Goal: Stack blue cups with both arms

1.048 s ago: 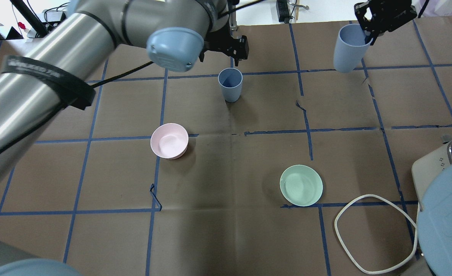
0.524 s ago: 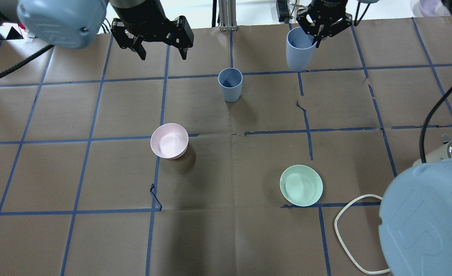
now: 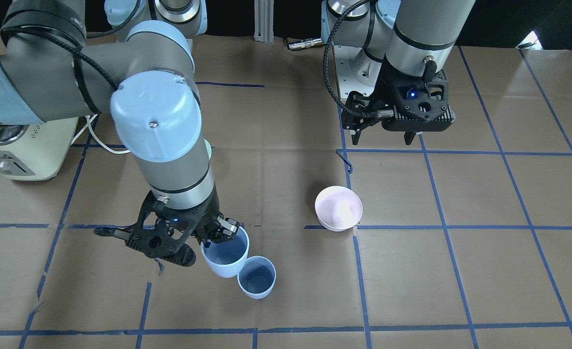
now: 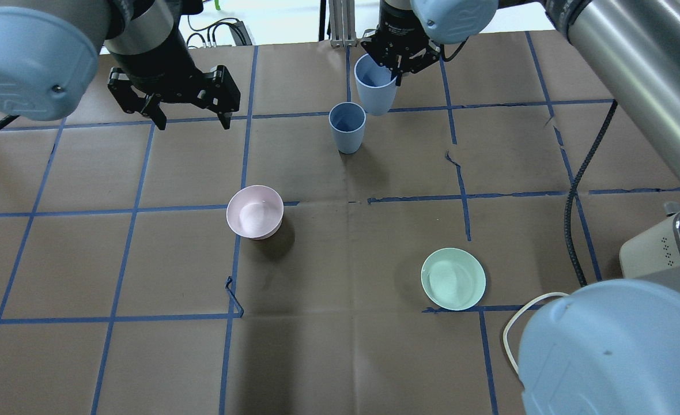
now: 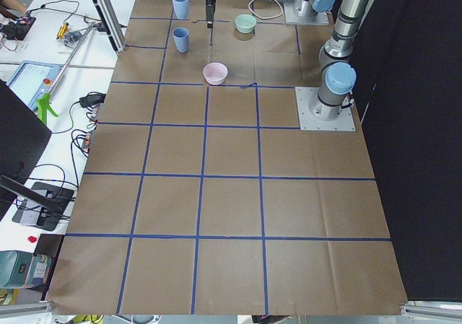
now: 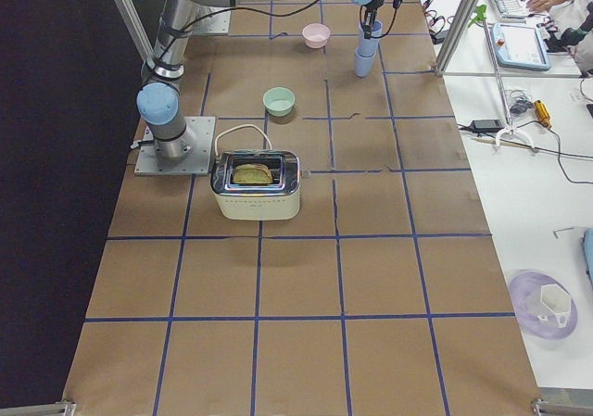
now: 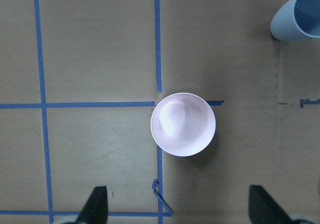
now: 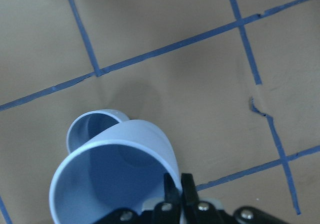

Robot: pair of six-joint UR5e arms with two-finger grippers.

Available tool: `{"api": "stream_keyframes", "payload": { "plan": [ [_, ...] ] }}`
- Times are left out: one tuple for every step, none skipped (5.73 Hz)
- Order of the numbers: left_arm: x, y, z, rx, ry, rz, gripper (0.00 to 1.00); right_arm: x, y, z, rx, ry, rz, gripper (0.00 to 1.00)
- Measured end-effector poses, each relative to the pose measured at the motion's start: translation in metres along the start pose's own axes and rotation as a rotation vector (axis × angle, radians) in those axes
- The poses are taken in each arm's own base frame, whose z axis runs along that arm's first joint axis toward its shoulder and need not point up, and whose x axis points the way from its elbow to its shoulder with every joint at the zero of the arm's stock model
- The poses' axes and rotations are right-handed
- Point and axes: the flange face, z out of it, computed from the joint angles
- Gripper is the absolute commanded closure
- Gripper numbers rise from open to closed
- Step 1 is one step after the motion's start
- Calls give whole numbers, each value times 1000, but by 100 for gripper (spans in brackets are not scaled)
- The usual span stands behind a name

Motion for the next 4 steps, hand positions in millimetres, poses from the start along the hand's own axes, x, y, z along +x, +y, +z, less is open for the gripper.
{"api": "stream_keyframes", "payload": {
  "plan": [
    [-4, -1, 0, -4, 11, -8, 1, -18, 12, 6, -4, -20, 13, 93],
    [-5, 1, -2, -1, 13, -10, 1, -28, 14, 19, -9, -29, 24, 93],
    [-6, 2, -4, 2, 10, -10, 1, -32, 13, 30, -17, -26, 26, 93],
    [-7, 2, -5, 3, 9, -12, 1, -33, 12, 37, -23, -21, 24, 93]
  ]
}}
